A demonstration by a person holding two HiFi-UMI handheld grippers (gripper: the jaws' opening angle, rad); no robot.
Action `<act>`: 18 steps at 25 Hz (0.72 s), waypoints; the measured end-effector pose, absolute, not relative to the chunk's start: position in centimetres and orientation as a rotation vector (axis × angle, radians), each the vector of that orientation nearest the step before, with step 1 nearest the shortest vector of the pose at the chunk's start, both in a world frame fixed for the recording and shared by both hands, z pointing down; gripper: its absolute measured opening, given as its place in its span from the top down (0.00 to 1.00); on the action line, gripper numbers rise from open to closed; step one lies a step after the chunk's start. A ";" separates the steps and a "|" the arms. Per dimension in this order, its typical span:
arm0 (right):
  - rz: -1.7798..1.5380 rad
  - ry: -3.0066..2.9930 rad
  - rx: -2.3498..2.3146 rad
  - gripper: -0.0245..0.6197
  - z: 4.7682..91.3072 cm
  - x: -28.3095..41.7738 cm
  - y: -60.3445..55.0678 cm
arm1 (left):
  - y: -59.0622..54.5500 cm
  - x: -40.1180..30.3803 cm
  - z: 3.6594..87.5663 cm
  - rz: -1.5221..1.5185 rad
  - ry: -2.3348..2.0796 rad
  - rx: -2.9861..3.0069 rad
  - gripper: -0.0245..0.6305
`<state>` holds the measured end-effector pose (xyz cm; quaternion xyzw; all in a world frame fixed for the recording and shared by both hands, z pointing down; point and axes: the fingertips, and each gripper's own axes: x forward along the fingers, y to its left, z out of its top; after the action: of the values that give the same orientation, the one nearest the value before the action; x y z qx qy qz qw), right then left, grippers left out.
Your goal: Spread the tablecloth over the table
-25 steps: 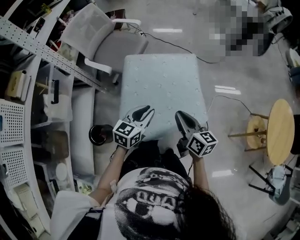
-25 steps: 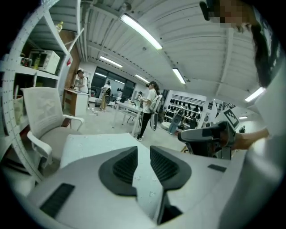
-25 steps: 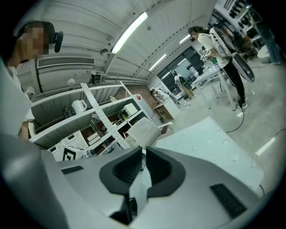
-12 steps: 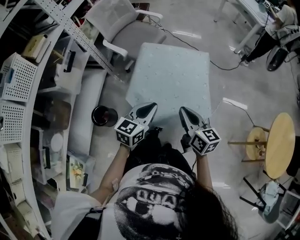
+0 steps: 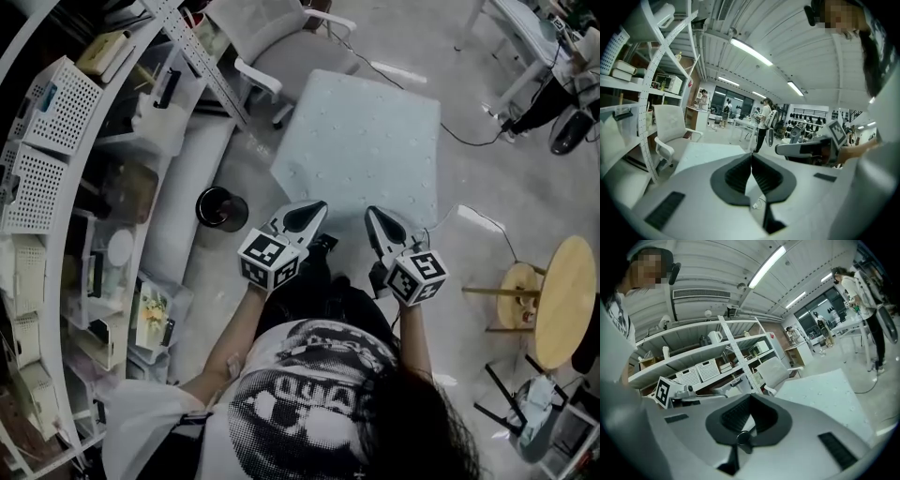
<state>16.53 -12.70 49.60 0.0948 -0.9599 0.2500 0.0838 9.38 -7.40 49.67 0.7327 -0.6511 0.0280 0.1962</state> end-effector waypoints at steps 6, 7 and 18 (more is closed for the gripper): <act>0.698 -2.874 0.234 0.97 49.3 16.4 -11.6 | -6.1 10.2 49.6 0.103 -1.836 2.049 0.94; 0.694 -2.873 0.230 0.97 49.3 16.4 -11.5 | -5.9 10.2 49.6 0.101 -1.837 2.050 0.94; 0.680 -2.874 0.208 0.97 49.4 17.2 -10.8 | -5.3 11.0 49.8 0.097 -1.852 2.043 0.94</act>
<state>17.24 -10.80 49.41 0.0700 -0.9668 0.2287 0.0904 10.96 -5.33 49.81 0.7269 -0.6589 0.0347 0.1902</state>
